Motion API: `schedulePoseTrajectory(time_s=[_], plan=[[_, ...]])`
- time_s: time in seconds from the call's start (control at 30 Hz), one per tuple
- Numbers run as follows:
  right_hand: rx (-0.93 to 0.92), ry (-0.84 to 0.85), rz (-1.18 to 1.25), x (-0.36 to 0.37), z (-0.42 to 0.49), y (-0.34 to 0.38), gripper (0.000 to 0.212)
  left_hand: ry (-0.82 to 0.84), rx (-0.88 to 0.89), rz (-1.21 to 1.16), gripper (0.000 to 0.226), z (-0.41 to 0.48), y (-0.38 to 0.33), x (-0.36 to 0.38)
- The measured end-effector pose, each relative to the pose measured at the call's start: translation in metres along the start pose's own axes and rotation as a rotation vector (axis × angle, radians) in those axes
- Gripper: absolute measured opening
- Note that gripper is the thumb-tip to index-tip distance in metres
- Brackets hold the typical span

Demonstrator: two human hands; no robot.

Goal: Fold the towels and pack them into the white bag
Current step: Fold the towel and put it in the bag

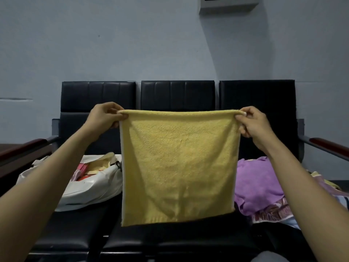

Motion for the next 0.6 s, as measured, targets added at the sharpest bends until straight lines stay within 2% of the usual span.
schedulePoseTrajectory(time_s=[0.13,0.27,0.37,0.43,0.5,0.6], plan=[[0.383,0.173,-0.012,0.042,0.008,-0.087,0.01,0.166,-0.32,0.014,0.008,0.042,0.067,0.059],[0.556,0.219,-0.053,0.076,-0.014,-0.18,0.012,0.182,-0.544,0.055,0.018,0.057,0.165,0.121],[0.617,0.224,-0.009,0.096,-0.04,-0.233,0.005,0.112,-0.57,0.153,0.016,0.047,0.223,0.143],[0.637,0.245,0.012,0.103,-0.06,-0.255,0.013,0.096,-0.56,0.174,0.01,0.035,0.248,0.152],[0.637,0.249,0.032,0.102,-0.078,-0.267,0.016,0.092,-0.553,0.172,0.013,0.019,0.263,0.156],[0.614,0.267,0.056,0.099,-0.098,-0.276,0.004,0.116,-0.556,0.166,0.019,-0.001,0.279,0.157]])
Point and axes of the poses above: each hand's wrist, its own z-axis towards the middle knuckle, its own x-axis out of the palm, y = z × x, the point moved 10 cm from there along z, towards the middle knuckle, and after that the axes turned 12 degrees about -x, right-handed, at the moved point
